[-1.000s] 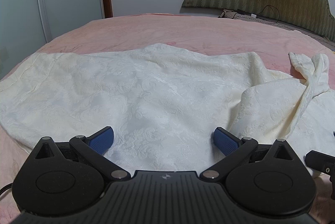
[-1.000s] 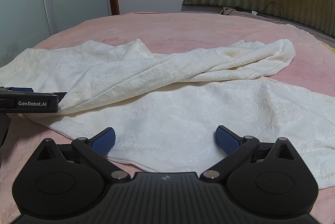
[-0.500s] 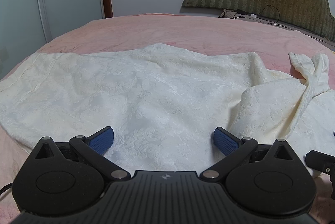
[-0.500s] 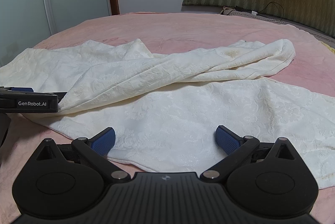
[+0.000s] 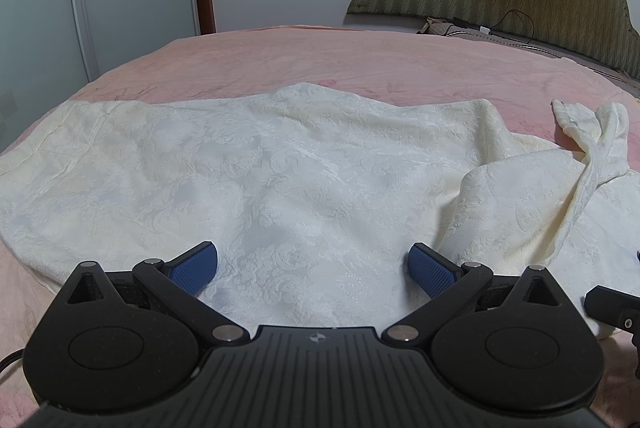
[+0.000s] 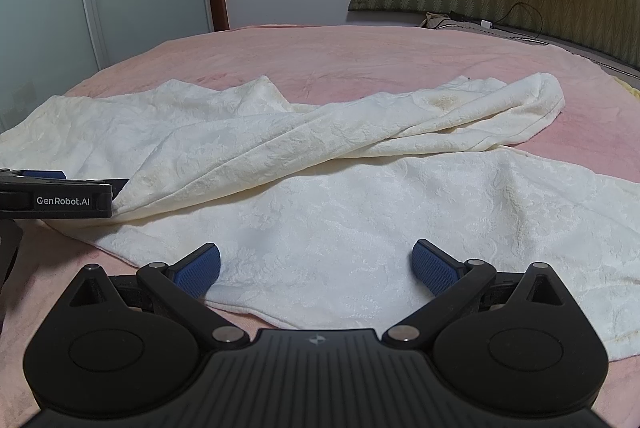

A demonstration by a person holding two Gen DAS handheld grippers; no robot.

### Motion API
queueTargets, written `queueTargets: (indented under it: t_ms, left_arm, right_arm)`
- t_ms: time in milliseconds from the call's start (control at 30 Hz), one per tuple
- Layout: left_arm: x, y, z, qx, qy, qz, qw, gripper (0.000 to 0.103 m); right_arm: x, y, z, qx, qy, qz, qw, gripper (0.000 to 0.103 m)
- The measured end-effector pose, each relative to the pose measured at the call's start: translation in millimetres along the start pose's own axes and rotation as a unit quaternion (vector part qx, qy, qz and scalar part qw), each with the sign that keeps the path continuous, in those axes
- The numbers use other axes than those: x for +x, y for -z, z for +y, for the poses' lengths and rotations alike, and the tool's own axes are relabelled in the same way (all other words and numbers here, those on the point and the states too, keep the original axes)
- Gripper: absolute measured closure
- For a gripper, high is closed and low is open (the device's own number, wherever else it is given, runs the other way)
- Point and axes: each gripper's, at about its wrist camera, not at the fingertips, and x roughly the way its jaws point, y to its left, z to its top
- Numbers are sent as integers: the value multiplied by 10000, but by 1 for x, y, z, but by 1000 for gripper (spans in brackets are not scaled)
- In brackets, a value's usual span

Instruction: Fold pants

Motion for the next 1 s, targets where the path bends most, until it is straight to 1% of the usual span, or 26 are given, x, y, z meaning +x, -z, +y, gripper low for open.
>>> queueTargets:
  t_ms: [533,767,1000]
  left_arm:
    - [0,0,0,1,3,0,10000,0]
    - [-1,0,0,2,4,0,10000,0]
    - [-1,0,0,2,4,-1,10000,0]
  right_arm:
    - [0,0,-1,-5,3,1,10000,0]
    - [1,0,3,-116,94,48,9999,0]
    - [1,-1,1,-58,19,40,10000,0]
